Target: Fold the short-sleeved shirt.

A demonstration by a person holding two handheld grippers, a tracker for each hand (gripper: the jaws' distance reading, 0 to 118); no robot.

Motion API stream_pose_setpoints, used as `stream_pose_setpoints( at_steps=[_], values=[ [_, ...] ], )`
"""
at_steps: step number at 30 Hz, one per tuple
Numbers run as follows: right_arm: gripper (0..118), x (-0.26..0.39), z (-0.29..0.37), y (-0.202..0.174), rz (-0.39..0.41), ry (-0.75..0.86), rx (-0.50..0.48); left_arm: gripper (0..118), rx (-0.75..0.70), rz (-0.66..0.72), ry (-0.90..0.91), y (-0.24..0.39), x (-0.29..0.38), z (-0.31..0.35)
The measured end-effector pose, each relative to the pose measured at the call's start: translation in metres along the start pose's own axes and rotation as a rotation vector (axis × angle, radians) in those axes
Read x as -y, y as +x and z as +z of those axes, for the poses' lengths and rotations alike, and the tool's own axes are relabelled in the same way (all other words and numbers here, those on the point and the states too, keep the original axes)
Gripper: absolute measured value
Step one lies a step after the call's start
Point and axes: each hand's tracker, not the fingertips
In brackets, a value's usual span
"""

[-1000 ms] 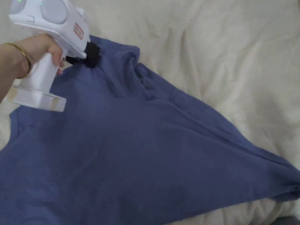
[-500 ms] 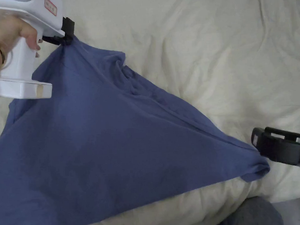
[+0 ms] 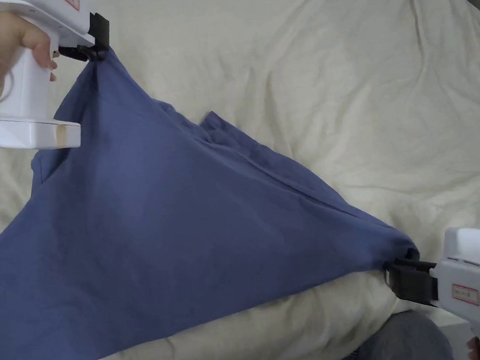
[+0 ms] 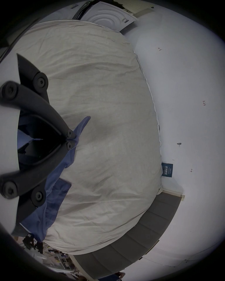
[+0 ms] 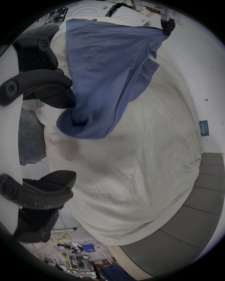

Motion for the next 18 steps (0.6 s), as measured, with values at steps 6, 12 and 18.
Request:
stream_pose_setpoints(
  at_steps=[6,12,18],
  values=[
    [31,-0.001,-0.008,-0.010,0.013,0.030,-0.050,0,-0.008,0.001,-0.022,-0.002,-0.002,-0.009],
    [8,-0.003,0.014,-0.002,0.016,0.054,-0.075,0,-0.022,0.008,-0.022,-0.004,0.000,-0.003],
    [7,-0.017,0.093,0.008,0.038,0.189,-0.209,0,-0.047,0.076,0.077,-0.020,-0.008,0.032]
  ],
)
